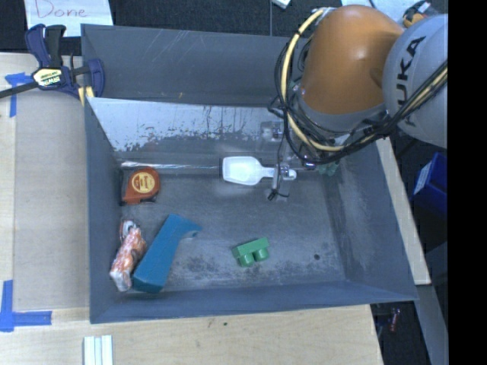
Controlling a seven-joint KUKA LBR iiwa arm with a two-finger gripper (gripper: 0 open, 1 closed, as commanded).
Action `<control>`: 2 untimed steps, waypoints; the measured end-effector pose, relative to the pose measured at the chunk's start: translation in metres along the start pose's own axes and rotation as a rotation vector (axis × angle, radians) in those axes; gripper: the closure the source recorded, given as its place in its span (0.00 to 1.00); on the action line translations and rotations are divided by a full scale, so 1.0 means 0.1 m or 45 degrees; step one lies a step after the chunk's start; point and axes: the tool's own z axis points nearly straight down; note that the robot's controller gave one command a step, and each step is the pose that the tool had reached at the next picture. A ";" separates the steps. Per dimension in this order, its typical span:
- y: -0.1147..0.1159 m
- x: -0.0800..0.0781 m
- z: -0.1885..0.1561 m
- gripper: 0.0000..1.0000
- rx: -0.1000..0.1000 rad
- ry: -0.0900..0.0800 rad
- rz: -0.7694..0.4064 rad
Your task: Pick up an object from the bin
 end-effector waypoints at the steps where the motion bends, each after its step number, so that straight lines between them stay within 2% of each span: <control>1: 0.00 -0.01 -0.04 0.00 0.000 -0.010 0.002; 2: -0.20 0.58 1.08 0.00 0.000 -0.014 -0.097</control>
Offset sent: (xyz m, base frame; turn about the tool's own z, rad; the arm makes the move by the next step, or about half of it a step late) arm -0.0866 -0.0296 -0.1587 -0.1102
